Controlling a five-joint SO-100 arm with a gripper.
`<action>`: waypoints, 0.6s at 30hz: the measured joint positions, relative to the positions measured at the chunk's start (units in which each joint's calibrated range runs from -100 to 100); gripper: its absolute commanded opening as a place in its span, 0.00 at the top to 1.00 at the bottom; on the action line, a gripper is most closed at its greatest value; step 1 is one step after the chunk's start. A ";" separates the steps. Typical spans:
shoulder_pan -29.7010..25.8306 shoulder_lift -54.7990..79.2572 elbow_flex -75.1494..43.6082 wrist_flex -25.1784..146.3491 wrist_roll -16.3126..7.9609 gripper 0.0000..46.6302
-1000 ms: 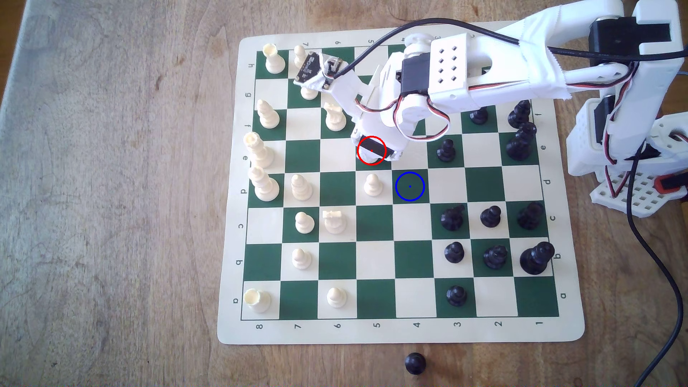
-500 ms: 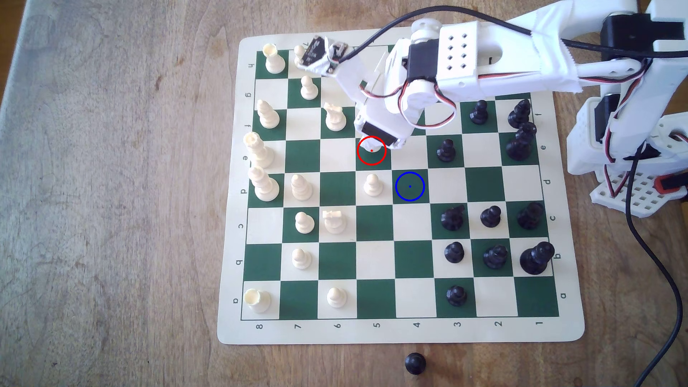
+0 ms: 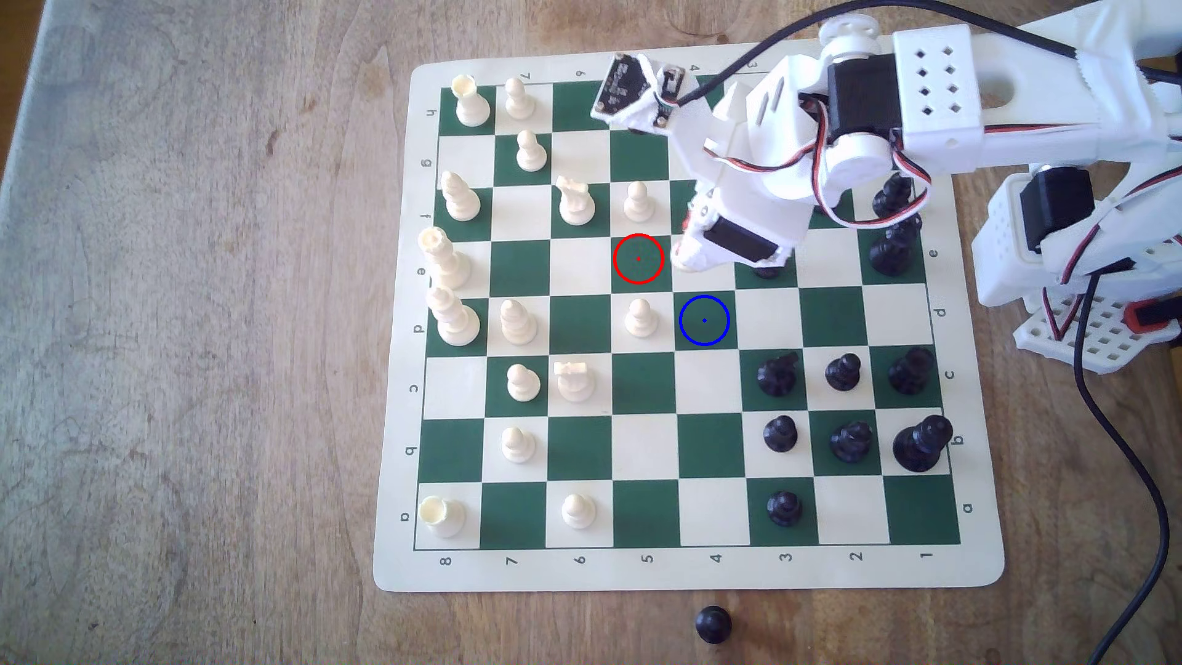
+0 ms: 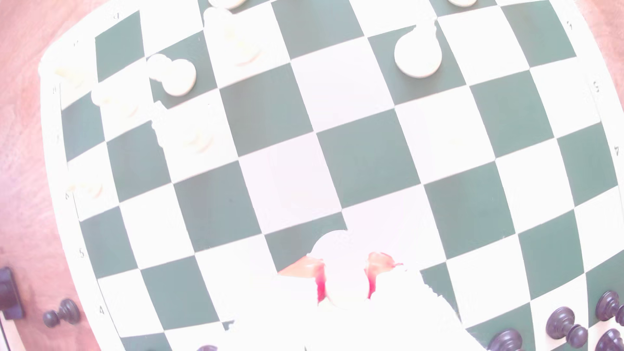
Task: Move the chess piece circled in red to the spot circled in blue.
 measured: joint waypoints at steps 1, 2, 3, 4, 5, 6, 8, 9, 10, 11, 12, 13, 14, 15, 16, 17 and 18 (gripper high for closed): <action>-0.74 -0.08 0.99 -0.24 -0.05 1.00; -1.33 -0.08 2.08 -0.96 -0.05 1.00; -1.84 -0.17 3.80 -2.07 -0.05 1.00; -2.43 -0.17 5.42 -3.27 -0.05 1.00; -3.32 0.08 7.23 -4.86 -0.05 1.00; -3.76 0.25 7.59 -5.66 -0.05 1.00; -4.28 1.84 7.68 -7.33 -0.20 1.00; -4.28 3.35 7.68 -8.76 -0.39 1.00; -4.20 3.69 7.68 -9.24 -0.49 1.00; -4.13 4.27 7.68 -9.88 -0.49 1.00; -4.06 5.03 7.68 -10.36 -0.49 1.00; -4.06 5.78 7.68 -10.76 -0.49 1.00; -4.06 6.70 7.68 -11.63 -0.49 1.00; -4.06 6.95 7.68 -11.87 -0.49 1.00; -4.06 7.62 7.68 -12.35 -0.49 1.00; -4.06 8.29 7.68 -12.83 -0.49 1.00; -4.06 9.30 7.68 -13.31 -0.49 1.00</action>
